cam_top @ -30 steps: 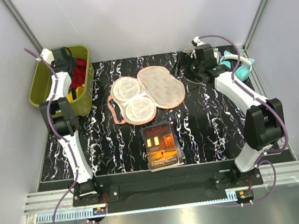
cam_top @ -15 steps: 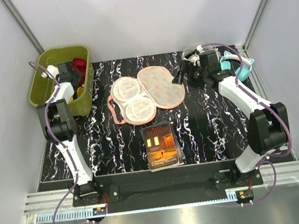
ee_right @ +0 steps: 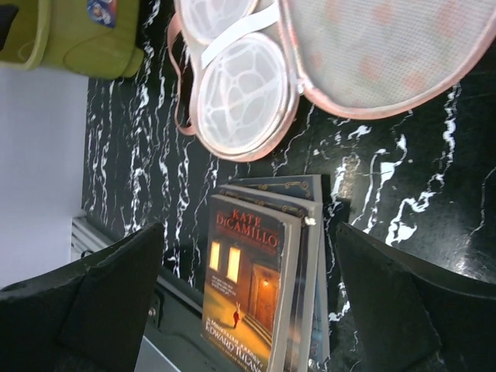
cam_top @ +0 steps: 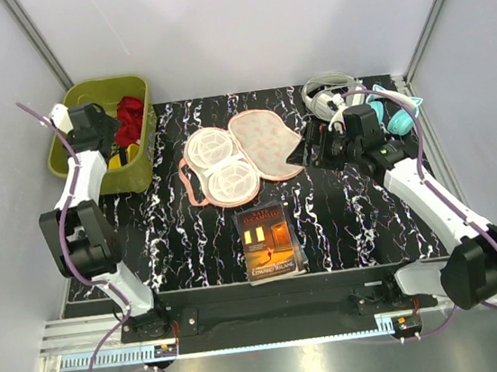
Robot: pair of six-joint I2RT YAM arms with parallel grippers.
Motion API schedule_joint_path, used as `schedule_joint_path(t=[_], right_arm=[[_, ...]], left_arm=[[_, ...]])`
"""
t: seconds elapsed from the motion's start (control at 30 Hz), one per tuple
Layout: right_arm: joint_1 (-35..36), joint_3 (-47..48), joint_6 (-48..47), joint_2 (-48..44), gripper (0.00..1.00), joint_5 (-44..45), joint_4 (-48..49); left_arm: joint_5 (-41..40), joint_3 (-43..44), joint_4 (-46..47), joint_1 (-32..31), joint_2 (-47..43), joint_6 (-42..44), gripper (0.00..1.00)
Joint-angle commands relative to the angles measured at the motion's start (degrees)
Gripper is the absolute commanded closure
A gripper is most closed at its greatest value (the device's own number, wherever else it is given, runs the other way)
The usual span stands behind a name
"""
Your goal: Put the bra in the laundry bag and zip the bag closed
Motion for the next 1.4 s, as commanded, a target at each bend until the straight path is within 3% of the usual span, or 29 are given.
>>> schedule_joint_path(t=[0.0, 0.13, 0.3, 0.4, 0.53, 0.57, 0.67, 1.07, 1.27, 1.37], right_arm=[[1.38, -0.67, -1.57, -3.72, 0.00, -1.31, -0.94], [2.34, -0.24, -2.44, -4.61, 0.00, -1.14, -1.47], [3.23, 0.64, -3.68, -4.09, 0.00, -0.61, -1.91], [3.31, 1.43, -4.12, -3.12, 0.00, -0.17, -2.35], [3.23, 2.75, -4.21, -2.15, 0.00, 0.09, -2.52], [3.31, 2.93, -4.29, -1.80, 0.00, 0.18, -2.53], [3.93, 3.81, -4.47, -1.54, 0.00, 0.44, -2.79], [7.88, 5.30, -5.17, -1.18, 0.00, 2.02, -2.79], [9.20, 8.46, -3.42, -0.74, 0.00, 2.03, -3.84], [9.46, 10.31, -2.71, -0.31, 0.01, 0.19, -3.76]], left_arm=[[5.93, 1.53, -6.10, 0.00, 0.07, 5.98, 0.14], [11.90, 4.96, -11.91, 0.00, 4.38, 6.95, 0.14], [12.10, 8.04, -14.11, 0.09, 8.51, 6.78, 0.19], [13.58, 8.48, -14.11, 0.00, 9.48, 5.90, 0.34], [14.03, 8.75, -14.64, 0.53, 9.84, 4.58, 0.67], [14.03, 8.75, -14.64, 0.53, 8.88, 4.23, 0.82], [12.80, 8.40, -14.64, 0.53, 5.20, 3.71, 1.00], [8.93, 7.95, -18.68, 0.53, -16.25, 1.50, 1.00], [16.40, 10.68, -20.61, -0.26, -24.07, 0.98, 1.00], [18.16, 10.59, -21.32, -5.95, -27.85, -0.16, 1.00]])
